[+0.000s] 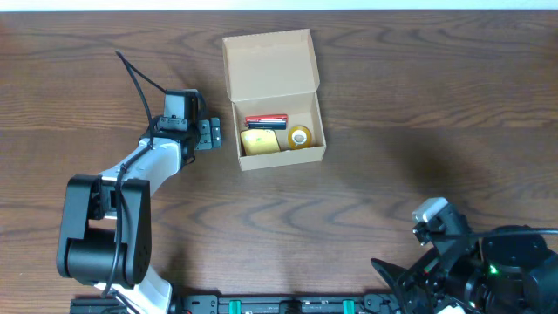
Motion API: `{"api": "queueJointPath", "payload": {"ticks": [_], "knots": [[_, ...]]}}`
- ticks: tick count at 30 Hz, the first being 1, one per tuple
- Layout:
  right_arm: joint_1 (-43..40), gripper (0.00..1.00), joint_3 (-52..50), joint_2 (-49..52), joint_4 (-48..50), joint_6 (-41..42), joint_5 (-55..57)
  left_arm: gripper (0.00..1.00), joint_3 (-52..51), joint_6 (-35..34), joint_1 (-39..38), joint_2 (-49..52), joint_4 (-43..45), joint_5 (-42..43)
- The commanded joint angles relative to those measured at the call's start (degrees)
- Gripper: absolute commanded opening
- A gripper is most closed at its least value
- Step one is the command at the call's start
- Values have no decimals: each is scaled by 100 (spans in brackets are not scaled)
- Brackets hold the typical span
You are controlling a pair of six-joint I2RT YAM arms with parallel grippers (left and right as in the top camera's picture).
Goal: Pack container
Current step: 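Lower the left gripper and grasp the blue-white staples box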
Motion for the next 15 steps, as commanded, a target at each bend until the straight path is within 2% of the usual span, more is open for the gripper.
{"api": "queueJointPath", "payload": {"ticks": [1, 8, 15], "knots": [[2, 99, -4, 2, -2, 52, -44, 96, 127, -149, 24, 98, 11, -127], [2, 99, -4, 2, -2, 52, -44, 100, 125, -142, 57, 101, -17, -275], [2, 99, -4, 2, -2, 52, -44, 100, 125, 243, 57, 101, -17, -243]]}}
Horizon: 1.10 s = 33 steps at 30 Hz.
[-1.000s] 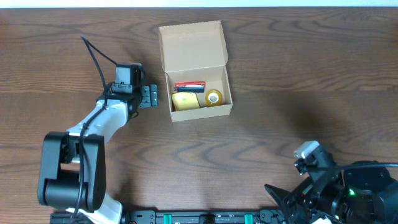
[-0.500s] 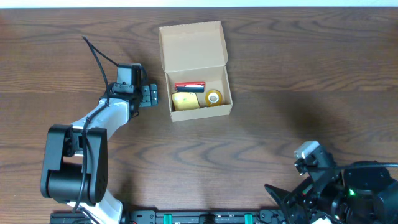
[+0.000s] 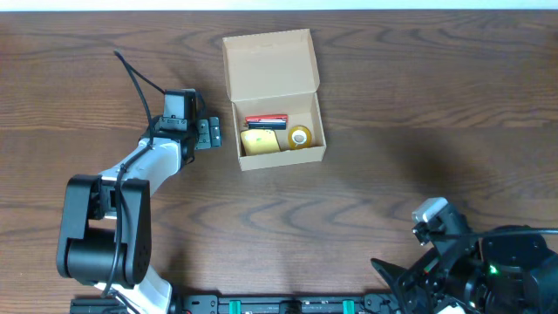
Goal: Pack container
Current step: 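Lower the left gripper and grasp the blue-white staples box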
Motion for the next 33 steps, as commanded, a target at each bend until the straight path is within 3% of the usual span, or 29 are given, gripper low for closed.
{"api": "queueJointPath", "payload": {"ticks": [1, 33], "knots": [[2, 99, -4, 2, -2, 52, -44, 100, 125, 278, 46, 101, -17, -98], [2, 99, -4, 2, -2, 52, -44, 95, 116, 592, 46, 337, -153, -83]]}}
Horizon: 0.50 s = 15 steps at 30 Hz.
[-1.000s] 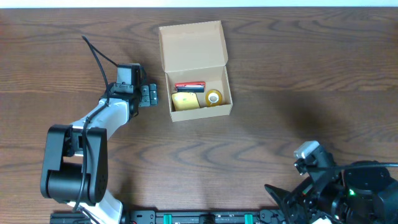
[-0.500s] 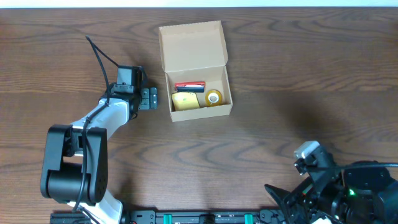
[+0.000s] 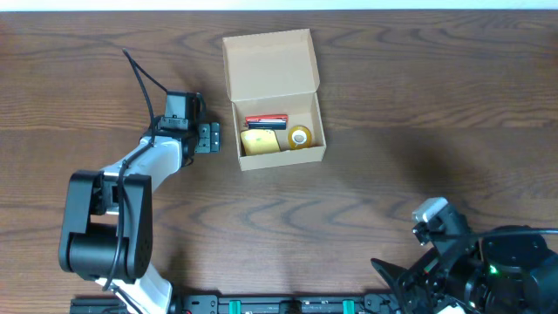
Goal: Pack container
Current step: 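Lower the left gripper and grasp the blue-white staples box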
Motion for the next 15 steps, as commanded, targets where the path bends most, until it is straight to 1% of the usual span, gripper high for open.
{"api": "queueJointPath", "payload": {"ticks": [1, 3, 8, 15], "knots": [[2, 99, -4, 2, -2, 52, -44, 94, 46, 107, 46, 166, 20, -103], [2, 99, -4, 2, -2, 52, -44, 91, 46, 107, 46, 166, 24, -105], [2, 99, -4, 2, -2, 52, -44, 77, 48, 103, 46, 166, -81, -105], [2, 99, -4, 2, -2, 52, -44, 61, 48, 33, 46, 166, -260, -131]]}}
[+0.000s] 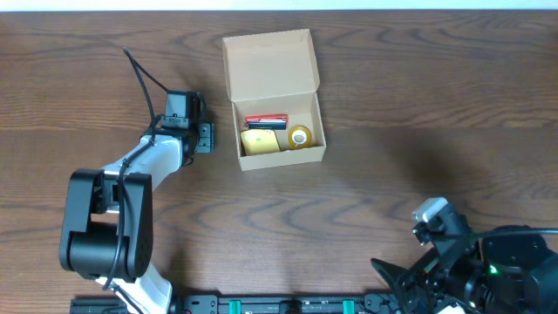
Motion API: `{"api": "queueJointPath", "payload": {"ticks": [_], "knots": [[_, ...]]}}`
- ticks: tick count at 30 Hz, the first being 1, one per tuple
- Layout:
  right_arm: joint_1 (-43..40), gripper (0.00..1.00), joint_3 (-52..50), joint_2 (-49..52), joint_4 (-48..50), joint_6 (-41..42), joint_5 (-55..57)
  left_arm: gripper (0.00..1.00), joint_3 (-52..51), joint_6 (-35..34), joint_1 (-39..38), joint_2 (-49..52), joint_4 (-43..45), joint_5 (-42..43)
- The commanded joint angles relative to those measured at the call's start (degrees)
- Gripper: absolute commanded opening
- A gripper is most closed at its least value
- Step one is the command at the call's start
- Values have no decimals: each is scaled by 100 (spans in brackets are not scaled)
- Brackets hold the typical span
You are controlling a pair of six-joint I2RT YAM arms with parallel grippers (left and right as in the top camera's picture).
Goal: Pack container
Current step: 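Lower the left gripper and grasp the blue-white staples box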
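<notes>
An open cardboard box (234,131) stands at the table's back centre, its lid (268,63) folded up behind it. Inside lie a red and black item (266,121), a yellow object (260,141) and a yellow tape roll (299,136). My left gripper (207,138) sits just left of the box's left wall, pointing at it, apart from it, open with nothing between its fingers. My right gripper (390,274) is folded low at the front right edge, far from the box; its jaws are too dark to read.
The left arm's black cable (139,74) loops over the table behind the left wrist. The right arm's base (510,262) fills the front right corner. Bare wooden tabletop (418,105) lies around the box.
My left gripper has drawn back a little to the left, widening the gap to the box's left wall. The box, its contents and the right arm are unchanged.
My left gripper stood open close beside the box's left wall at the first two moments. It then sat slightly further left and higher, and now it is further from the box still. The packed box and the right arm stayed put throughout.
</notes>
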Motion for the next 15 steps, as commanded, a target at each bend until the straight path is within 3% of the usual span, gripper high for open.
{"api": "queueJointPath", "payload": {"ticks": [1, 4, 15], "knots": [[2, 99, -4, 2, -2, 52, -44, 60, 2, -28, 46, 149, -118, -168], [2, 99, -4, 2, -2, 52, -44, 51, 2, -63, 46, 149, -114, -170], [2, 99, -4, 2, -2, 52, -44, 37, 365, -319, 46, 122, -378, -168]]}}
